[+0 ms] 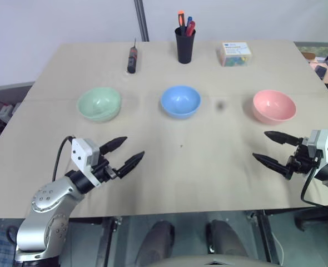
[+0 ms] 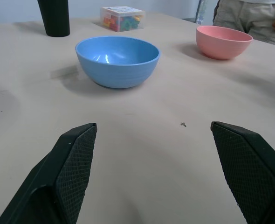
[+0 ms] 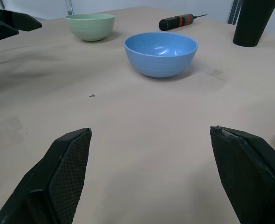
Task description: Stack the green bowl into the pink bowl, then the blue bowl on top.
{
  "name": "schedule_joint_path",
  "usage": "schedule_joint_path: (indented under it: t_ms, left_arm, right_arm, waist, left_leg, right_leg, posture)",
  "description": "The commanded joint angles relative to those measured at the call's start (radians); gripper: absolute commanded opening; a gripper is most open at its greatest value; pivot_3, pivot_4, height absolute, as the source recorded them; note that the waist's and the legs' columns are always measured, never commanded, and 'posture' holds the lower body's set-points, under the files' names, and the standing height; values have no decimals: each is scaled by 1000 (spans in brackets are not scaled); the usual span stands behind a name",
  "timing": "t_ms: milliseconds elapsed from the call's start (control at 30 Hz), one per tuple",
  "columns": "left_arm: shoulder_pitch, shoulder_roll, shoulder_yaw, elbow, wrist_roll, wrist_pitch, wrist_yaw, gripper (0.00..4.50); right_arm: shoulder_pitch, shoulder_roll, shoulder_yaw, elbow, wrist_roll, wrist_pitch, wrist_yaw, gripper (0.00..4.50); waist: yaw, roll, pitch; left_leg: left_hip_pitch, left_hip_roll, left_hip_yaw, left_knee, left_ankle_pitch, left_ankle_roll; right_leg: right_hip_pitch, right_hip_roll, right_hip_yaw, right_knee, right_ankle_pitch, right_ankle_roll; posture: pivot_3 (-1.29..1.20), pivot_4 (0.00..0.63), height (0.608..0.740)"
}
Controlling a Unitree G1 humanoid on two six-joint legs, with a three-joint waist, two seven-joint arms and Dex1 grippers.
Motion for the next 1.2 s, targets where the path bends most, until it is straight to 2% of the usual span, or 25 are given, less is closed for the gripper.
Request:
schedule_joint_path:
  t_ms: [33,467,633,767,933,1200]
  left_arm:
    - [-3,-4,3,-33,8,-42,-7,4142]
    - [-27,-43,-47,-11,39,-83,-2,4142]
    - [-39,-68,-45,-29,-18,-70,-3,4142]
    - [-58,-82,-44,-44,-80,-67,-26,4142]
    - [-116,-96,-68,-50,-122,-60,-26,4142]
    - [-167,-104,-97,-43,-136,-56,-41,4142]
  right_arm:
    - [-9,5,-7,-17,-3,-6,-11,4310]
    - [-18,-1,1,-33,-15,13,-33,4310]
    - [-52,-21,3,-19,-55,35,-75,4310]
    - [-169,-65,28,51,-127,97,-142,4310]
    - [-354,-142,137,236,-311,43,-146,4310]
    - [-645,-92,333,644,-532,-80,-135,4310]
  waist:
    - [0,0,0]
    - [0,0,0]
    - [-1,0,0]
    - [-1,0,0]
    - [-1,0,0]
    - [-5,0,0]
  left_leg:
    - [0,0,0,0,0,0]
    - [0,0,0,0,0,0]
    - [0,0,0,0,0,0]
    - [0,0,0,1,0,0]
    - [-1,-1,0,1,0,0]
    - [-2,0,1,0,3,-5]
  right_leg:
    - [0,0,0,0,0,0]
    - [0,0,0,0,0,0]
    - [0,0,0,0,0,0]
    - [0,0,0,1,0,0]
    - [-1,0,0,0,0,0]
    - [-2,2,1,-1,0,0]
  posture:
    - [0,150,740]
    - [0,150,740]
    - [0,150,740]
    - [0,150,740]
    - [0,150,740]
    - [0,150,740]
